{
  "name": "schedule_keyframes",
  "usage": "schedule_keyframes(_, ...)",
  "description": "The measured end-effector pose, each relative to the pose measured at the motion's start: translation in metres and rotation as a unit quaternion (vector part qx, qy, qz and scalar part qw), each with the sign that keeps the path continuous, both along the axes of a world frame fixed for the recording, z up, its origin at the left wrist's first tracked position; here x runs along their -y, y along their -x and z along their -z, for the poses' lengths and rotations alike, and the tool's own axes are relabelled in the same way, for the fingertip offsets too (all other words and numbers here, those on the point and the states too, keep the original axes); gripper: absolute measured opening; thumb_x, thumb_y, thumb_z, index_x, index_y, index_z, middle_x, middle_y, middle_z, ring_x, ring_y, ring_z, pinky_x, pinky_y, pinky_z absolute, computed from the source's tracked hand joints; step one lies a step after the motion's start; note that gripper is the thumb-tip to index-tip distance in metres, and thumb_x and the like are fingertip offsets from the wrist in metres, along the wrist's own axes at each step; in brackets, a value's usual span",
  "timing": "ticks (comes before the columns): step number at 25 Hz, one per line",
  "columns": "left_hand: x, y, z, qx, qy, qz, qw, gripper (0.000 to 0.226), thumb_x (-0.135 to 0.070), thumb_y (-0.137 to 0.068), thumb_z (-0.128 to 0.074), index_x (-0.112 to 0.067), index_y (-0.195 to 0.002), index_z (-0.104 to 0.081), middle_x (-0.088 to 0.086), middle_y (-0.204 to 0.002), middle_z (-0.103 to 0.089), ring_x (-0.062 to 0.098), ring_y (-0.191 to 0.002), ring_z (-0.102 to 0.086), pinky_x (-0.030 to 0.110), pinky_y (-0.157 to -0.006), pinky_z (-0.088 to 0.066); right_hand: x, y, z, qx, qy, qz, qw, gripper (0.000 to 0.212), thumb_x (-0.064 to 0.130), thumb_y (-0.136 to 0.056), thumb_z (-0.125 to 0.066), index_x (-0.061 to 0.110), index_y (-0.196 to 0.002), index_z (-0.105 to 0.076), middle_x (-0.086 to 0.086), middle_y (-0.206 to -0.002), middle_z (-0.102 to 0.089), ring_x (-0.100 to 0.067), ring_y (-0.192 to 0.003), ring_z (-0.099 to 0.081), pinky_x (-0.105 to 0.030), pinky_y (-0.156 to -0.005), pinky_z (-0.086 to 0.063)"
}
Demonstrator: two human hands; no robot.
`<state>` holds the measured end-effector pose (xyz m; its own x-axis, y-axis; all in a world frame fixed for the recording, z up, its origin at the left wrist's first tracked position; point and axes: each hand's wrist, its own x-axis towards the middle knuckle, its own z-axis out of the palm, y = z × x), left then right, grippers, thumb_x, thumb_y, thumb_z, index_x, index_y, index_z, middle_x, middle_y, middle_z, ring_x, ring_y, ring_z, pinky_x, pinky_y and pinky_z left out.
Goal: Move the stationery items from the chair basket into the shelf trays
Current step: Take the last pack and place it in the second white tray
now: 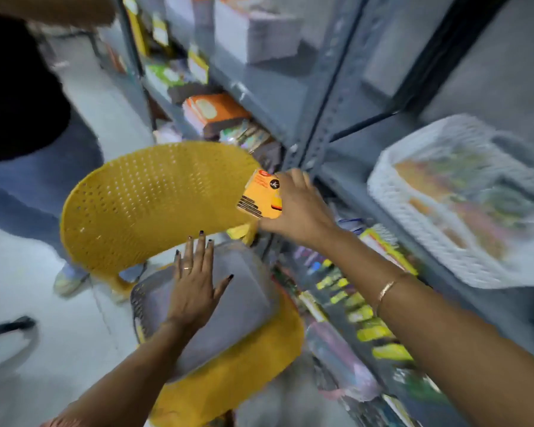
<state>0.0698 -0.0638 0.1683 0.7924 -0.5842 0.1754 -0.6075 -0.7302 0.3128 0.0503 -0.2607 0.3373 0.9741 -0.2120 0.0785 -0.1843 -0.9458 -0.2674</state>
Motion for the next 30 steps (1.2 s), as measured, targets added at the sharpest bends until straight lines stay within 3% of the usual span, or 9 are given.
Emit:
schedule_keyframes(3, 0.058, 0.005, -0.053, 0.041, 0.053, 0.089, 0.994, 0.075, -0.056, -0.095, -0.014, 0.0, -0.143, -0.029, 0.016, -0.153, -0.021, 0.033, -0.141, -0.011, 0.051, -0.108, -0.013, 0.038, 0.056, -0.08, 0.042, -0.003, 0.081, 0.996, 0.07, 0.045, -0.066, -0.074, 0.009, -0.12, -0.048, -0.011, -0.121, -0.047, -0.028, -0.116, -0.041, -0.039, -0.097, -0.04)
schedule_keyframes(6, 0.132, 0.035, -0.107, 0.066, 0.095, 0.171, 0.978, 0.079, -0.056, -0.095, -0.008, 0.004, -0.137, -0.039, 0.02, -0.147, -0.032, 0.033, -0.138, -0.018, 0.054, -0.105, -0.021, 0.085, 0.132, -0.138, 0.07, -0.01, 0.176, 0.982, 0.071, 0.043, -0.068, -0.075, 0.009, -0.123, -0.048, -0.013, -0.123, -0.047, -0.028, -0.12, -0.041, -0.036, -0.1, -0.038)
schedule_keyframes(10, 0.217, 0.115, -0.159, 0.099, 0.152, 0.292, 0.939, 0.072, -0.053, -0.096, -0.013, 0.001, -0.139, -0.036, 0.019, -0.15, -0.028, 0.034, -0.139, -0.017, 0.049, -0.108, -0.015, 0.15, 0.251, -0.176, 0.065, 0.006, 0.308, 0.949, 0.066, 0.041, -0.069, -0.076, 0.005, -0.118, -0.051, -0.019, -0.121, -0.05, -0.031, -0.119, -0.043, -0.034, -0.097, -0.039)
schedule_keyframes(14, 0.28, 0.212, -0.196, 0.129, 0.176, 0.401, 0.89, 0.07, -0.051, -0.098, -0.012, -0.001, -0.134, -0.044, 0.022, -0.146, -0.032, 0.035, -0.136, -0.02, 0.047, -0.11, -0.01, 0.208, 0.365, -0.165, -0.002, 0.034, 0.4, 0.916, 0.079, 0.048, -0.065, -0.074, 0.008, -0.128, -0.046, -0.015, -0.129, -0.047, -0.032, -0.125, -0.039, -0.038, -0.106, -0.036)
schedule_keyframes(18, 0.321, 0.271, -0.204, 0.138, 0.132, 0.46, 0.867, 0.074, -0.057, -0.096, -0.009, -0.005, -0.138, -0.042, 0.016, -0.15, -0.027, 0.026, -0.141, -0.009, 0.042, -0.11, -0.007, 0.225, 0.441, -0.123, -0.083, -0.01, 0.438, 0.895, 0.083, 0.037, -0.068, -0.077, 0.003, -0.133, -0.038, -0.016, -0.139, -0.036, -0.032, -0.131, -0.035, -0.037, -0.104, -0.037)
schedule_keyframes(21, 0.337, 0.286, -0.193, 0.128, 0.064, 0.462, 0.875, 0.077, -0.058, -0.095, -0.009, -0.004, -0.136, -0.045, 0.014, -0.15, -0.026, 0.027, -0.14, -0.012, 0.044, -0.108, -0.008, 0.229, 0.465, -0.088, -0.158, -0.056, 0.428, 0.888, 0.088, 0.033, -0.069, -0.078, 0.004, -0.139, -0.032, -0.016, -0.142, -0.033, -0.031, -0.134, -0.033, -0.037, -0.105, -0.038)
schedule_keyframes(26, 0.343, 0.291, -0.186, 0.109, 0.055, 0.446, 0.887, 0.083, -0.063, -0.092, 0.001, -0.007, -0.141, -0.037, 0.008, -0.15, -0.016, 0.028, -0.14, -0.012, 0.051, -0.111, -0.019, 0.24, 0.465, -0.059, -0.231, -0.047, 0.39, 0.89, 0.078, 0.027, -0.075, -0.075, 0.003, -0.137, -0.034, -0.018, -0.142, -0.035, -0.032, -0.126, -0.042, -0.037, -0.1, -0.042)
schedule_keyframes(30, 0.341, 0.294, -0.193, 0.094, 0.034, 0.433, 0.896, 0.08, -0.059, -0.094, -0.003, -0.008, -0.134, -0.049, 0.011, -0.147, -0.032, 0.029, -0.137, -0.023, 0.055, -0.103, -0.032, 0.243, 0.462, -0.051, -0.248, -0.044, 0.379, 0.89, 0.065, 0.019, -0.078, -0.071, 0.002, -0.131, -0.04, -0.02, -0.14, -0.037, -0.034, -0.121, -0.047, -0.036, -0.092, -0.044)
